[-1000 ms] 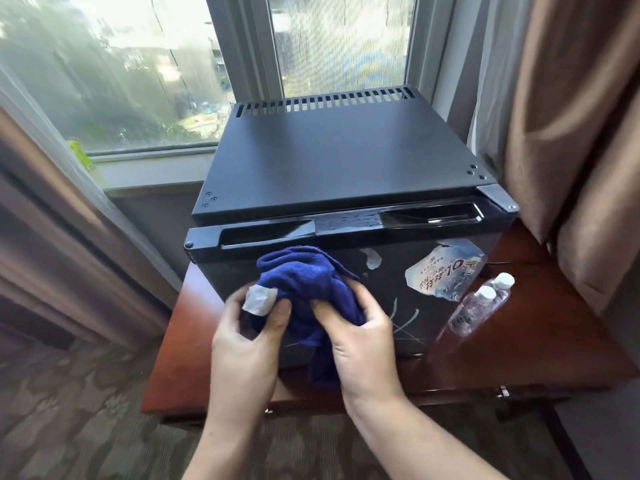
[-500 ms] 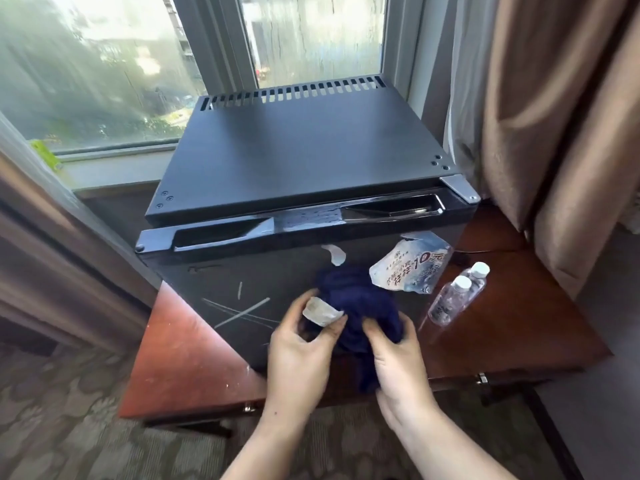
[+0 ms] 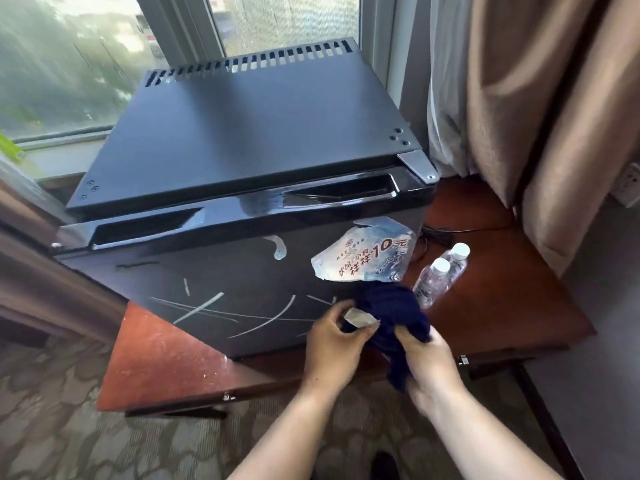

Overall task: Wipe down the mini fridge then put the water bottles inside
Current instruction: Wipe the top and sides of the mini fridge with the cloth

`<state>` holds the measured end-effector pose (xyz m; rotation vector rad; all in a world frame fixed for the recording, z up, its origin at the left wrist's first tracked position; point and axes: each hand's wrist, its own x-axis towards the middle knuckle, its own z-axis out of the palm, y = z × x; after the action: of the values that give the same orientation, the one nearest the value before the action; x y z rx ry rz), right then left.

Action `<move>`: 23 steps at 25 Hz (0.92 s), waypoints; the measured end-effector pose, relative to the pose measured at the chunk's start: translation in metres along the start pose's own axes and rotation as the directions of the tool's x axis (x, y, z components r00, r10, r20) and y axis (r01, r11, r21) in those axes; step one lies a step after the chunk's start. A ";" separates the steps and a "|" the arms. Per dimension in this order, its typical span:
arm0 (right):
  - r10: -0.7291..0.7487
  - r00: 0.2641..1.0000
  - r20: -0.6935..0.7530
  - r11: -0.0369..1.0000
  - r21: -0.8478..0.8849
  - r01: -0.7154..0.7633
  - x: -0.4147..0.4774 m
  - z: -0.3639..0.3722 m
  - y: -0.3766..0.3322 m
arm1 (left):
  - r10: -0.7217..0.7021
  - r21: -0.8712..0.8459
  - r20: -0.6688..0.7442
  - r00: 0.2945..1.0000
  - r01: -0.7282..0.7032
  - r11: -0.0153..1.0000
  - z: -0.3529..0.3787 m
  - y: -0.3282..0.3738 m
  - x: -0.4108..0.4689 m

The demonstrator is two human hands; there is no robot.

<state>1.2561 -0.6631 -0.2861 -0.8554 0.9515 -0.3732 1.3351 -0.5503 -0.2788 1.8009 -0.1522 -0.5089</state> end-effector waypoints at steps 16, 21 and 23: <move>0.021 0.992 0.128 0.999 0.038 -0.026 -0.056 0.134 0.057 | 0.023 -0.101 -0.283 0.959 -0.053 0.993 -0.177 -0.020 -0.018; 0.039 0.989 0.140 0.995 0.080 -0.050 -0.112 0.214 0.077 | 0.223 -0.148 -0.344 0.912 -0.287 0.946 -0.260 -0.006 -0.047; 0.037 0.981 0.192 0.996 0.069 -0.051 -0.134 0.241 0.077 | 0.290 -0.136 -0.326 0.900 -0.348 0.928 -0.281 0.000 -0.055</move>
<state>1.3766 -0.4185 -0.1999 -0.7865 0.7728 -0.2804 1.4028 -0.2812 -0.2064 1.6004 -0.1784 -0.0081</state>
